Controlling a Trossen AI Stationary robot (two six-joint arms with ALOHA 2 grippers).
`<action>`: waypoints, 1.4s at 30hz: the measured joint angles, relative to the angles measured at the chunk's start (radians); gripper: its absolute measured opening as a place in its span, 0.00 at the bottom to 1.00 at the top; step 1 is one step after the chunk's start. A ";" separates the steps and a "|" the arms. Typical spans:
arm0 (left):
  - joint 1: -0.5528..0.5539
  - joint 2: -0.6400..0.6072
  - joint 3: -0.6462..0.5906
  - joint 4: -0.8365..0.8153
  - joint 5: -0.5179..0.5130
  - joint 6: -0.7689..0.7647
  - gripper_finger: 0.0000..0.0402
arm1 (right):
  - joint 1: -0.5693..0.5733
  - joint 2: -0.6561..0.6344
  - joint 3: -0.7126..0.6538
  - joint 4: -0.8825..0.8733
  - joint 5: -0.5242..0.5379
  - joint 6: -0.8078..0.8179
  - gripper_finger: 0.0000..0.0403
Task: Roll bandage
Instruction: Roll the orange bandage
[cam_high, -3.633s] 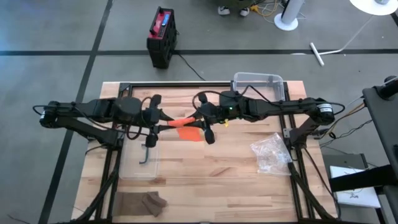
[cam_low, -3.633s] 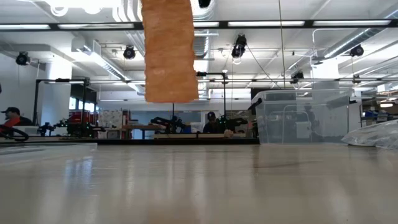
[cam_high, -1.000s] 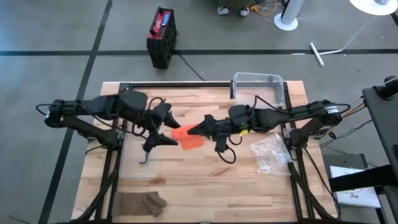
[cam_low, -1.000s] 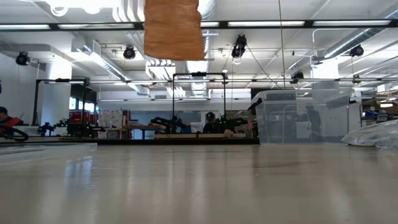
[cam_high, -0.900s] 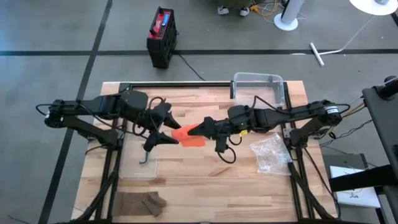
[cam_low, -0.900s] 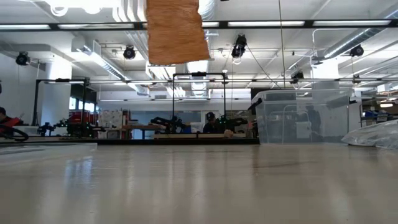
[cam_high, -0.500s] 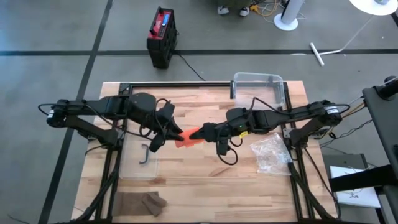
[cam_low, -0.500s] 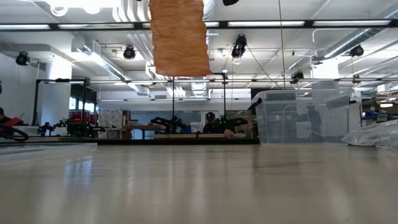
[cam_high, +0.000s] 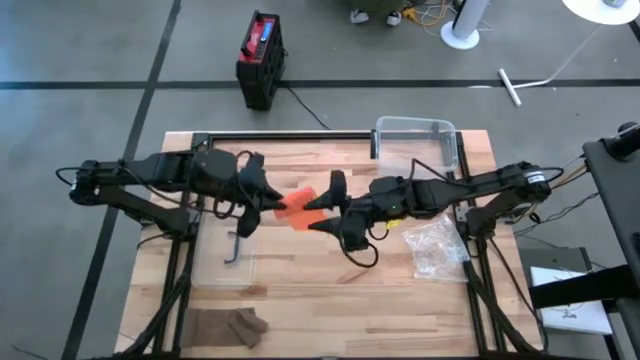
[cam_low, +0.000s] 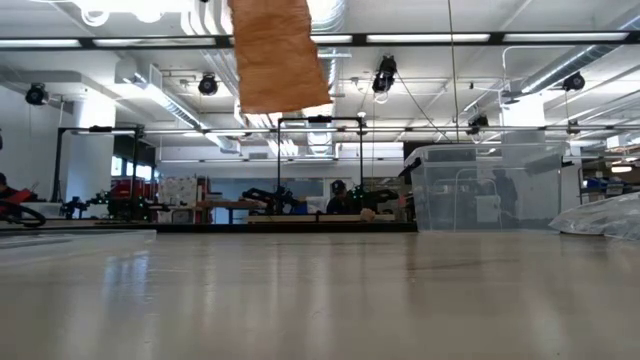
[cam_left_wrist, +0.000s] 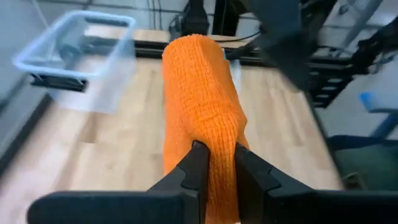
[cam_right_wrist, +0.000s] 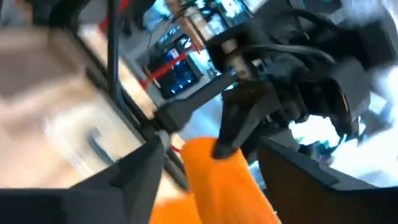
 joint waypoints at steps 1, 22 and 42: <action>0.000 0.000 0.000 0.000 -0.005 0.029 0.11 | -0.009 0.000 0.013 -0.002 -0.002 0.090 0.66; -0.009 0.045 -0.001 0.044 -0.249 0.286 0.10 | -0.267 0.090 0.147 -0.244 -0.290 0.822 0.52; -0.011 -0.009 0.094 -0.047 -0.218 0.255 0.35 | -0.235 0.051 0.073 -0.076 -0.277 0.648 0.11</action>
